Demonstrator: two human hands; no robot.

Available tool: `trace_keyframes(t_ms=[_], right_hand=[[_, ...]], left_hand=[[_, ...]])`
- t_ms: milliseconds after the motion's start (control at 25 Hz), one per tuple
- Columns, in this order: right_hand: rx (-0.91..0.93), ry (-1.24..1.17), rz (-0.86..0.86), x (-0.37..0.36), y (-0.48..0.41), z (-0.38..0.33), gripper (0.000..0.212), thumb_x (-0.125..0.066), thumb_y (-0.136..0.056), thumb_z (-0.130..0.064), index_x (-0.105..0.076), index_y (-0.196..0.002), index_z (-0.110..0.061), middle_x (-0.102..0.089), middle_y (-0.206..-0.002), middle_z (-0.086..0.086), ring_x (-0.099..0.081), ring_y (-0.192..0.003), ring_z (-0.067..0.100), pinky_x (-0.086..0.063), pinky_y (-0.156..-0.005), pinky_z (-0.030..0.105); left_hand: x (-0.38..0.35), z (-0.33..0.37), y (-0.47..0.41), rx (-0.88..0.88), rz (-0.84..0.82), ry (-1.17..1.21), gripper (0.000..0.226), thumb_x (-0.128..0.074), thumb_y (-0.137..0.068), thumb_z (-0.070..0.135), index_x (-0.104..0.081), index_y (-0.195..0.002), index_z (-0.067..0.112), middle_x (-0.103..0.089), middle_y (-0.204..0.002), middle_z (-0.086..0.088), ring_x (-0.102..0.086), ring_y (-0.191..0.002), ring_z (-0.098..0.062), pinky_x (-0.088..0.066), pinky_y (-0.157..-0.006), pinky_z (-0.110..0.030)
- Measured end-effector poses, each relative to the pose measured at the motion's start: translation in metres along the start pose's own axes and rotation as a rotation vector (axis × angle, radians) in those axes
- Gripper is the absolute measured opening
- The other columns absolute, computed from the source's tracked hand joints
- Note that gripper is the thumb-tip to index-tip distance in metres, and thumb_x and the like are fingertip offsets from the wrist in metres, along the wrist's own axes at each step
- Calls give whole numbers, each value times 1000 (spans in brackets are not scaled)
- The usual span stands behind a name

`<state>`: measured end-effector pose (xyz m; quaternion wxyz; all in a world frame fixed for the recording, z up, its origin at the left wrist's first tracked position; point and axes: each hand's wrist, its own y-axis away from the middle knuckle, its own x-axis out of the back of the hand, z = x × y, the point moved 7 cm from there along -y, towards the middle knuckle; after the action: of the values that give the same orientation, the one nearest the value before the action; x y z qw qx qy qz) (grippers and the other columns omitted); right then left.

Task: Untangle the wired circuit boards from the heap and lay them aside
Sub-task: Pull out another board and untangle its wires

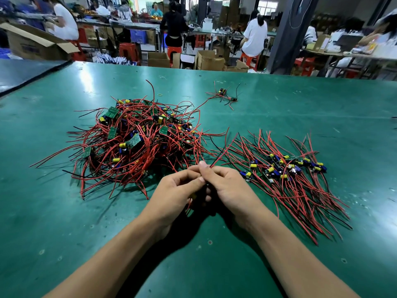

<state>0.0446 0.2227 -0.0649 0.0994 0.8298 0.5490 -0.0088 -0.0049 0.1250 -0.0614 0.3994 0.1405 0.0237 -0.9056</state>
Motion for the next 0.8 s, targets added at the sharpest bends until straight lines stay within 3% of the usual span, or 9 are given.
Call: trace_keyframes(t_ms=[160, 360, 480, 640, 800], right_hand=[[-21, -151, 13, 1, 0, -2, 31, -70, -90, -39, -78, -92, -9, -57, -52, -3, -48, -40, 8, -46, -41, 21], [-11, -162, 59, 4, -3, -2, 30, -69, -90, -44, -78, -84, -16, -46, -46, -5, -45, -37, 7, -44, -41, 20], [69, -122, 179, 22, -9, -9, 34, -64, -92, -46, -78, -83, -16, -31, -51, -8, -28, -41, 5, -27, -37, 16], [-29, -421, 319, 50, -13, -8, 41, -55, -101, -41, -69, -76, -12, -34, -63, -6, -20, -35, 2, -17, -33, 15], [-136, -772, 138, 41, -13, -12, 52, -49, -103, -38, -66, -60, -15, -43, -63, -5, -25, -33, 6, -20, -34, 17]], left_hand=[[-2, -3, -1, 93, -31, 63, 13, -58, -92, 9, -63, -83, 3, -66, -68, -13, -62, -52, -20, -52, -50, -24], [-4, -1, 0, 102, -50, 77, 10, -60, -91, 11, -64, -87, 1, -65, -69, -13, -59, -51, -20, -49, -48, -23], [-7, 0, 2, 90, -77, 40, 10, -60, -91, 9, -62, -87, 0, -64, -67, -13, -58, -52, -20, -47, -48, -22], [-13, 1, 8, 30, -132, -101, 10, -61, -90, 5, -63, -83, -2, -66, -66, -14, -57, -53, -21, -48, -52, -22], [-14, 3, 7, -13, -132, -174, 11, -61, -91, 4, -63, -82, -2, -67, -67, -14, -57, -53, -22, -47, -53, -23]])
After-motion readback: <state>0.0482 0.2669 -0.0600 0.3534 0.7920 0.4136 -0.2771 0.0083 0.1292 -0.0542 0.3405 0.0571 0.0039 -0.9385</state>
